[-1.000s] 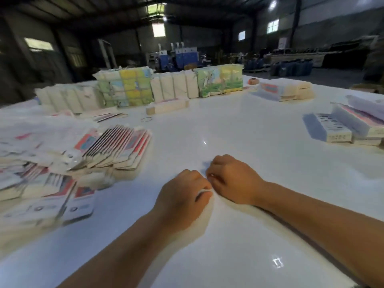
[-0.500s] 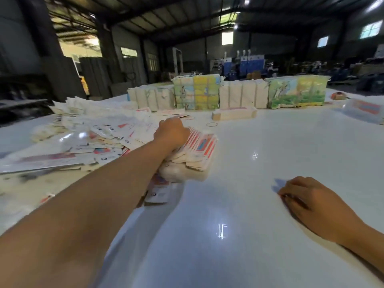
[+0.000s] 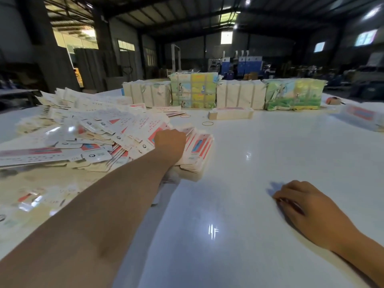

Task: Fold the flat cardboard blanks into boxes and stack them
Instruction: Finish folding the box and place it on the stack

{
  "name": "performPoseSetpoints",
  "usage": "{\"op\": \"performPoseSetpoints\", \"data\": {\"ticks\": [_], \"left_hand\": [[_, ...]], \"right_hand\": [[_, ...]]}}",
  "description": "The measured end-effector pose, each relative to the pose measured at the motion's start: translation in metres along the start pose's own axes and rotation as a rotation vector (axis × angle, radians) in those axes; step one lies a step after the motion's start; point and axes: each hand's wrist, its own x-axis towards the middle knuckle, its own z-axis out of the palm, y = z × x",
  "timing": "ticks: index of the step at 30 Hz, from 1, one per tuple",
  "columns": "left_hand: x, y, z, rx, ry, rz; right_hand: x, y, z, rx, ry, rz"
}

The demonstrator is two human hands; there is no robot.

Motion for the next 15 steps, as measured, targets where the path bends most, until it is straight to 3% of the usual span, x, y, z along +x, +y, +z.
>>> {"op": "performPoseSetpoints", "data": {"ticks": [4,7,10,12,15], "left_hand": [[0.002,-0.016,-0.006,-0.212,0.007,-0.157],[-0.002,-0.018,-0.045,-0.293,0.107,-0.235],[-0.030,0.009,-0.087,-0.298,0.281,-0.076],[-0.065,0.040,-0.100,-0.311,0.382,0.117],[-0.128,0.087,-0.089,-0.245,0.558,0.431]], "right_hand": [[-0.001,0.000,0.000,0.016,-0.011,0.020],[-0.001,0.001,0.001,0.003,-0.010,0.006],[0.002,0.002,-0.002,0.073,-0.064,0.047],[0.006,0.000,-0.009,0.406,-0.001,0.252],[0.011,0.004,-0.027,1.350,0.144,0.700]]}}
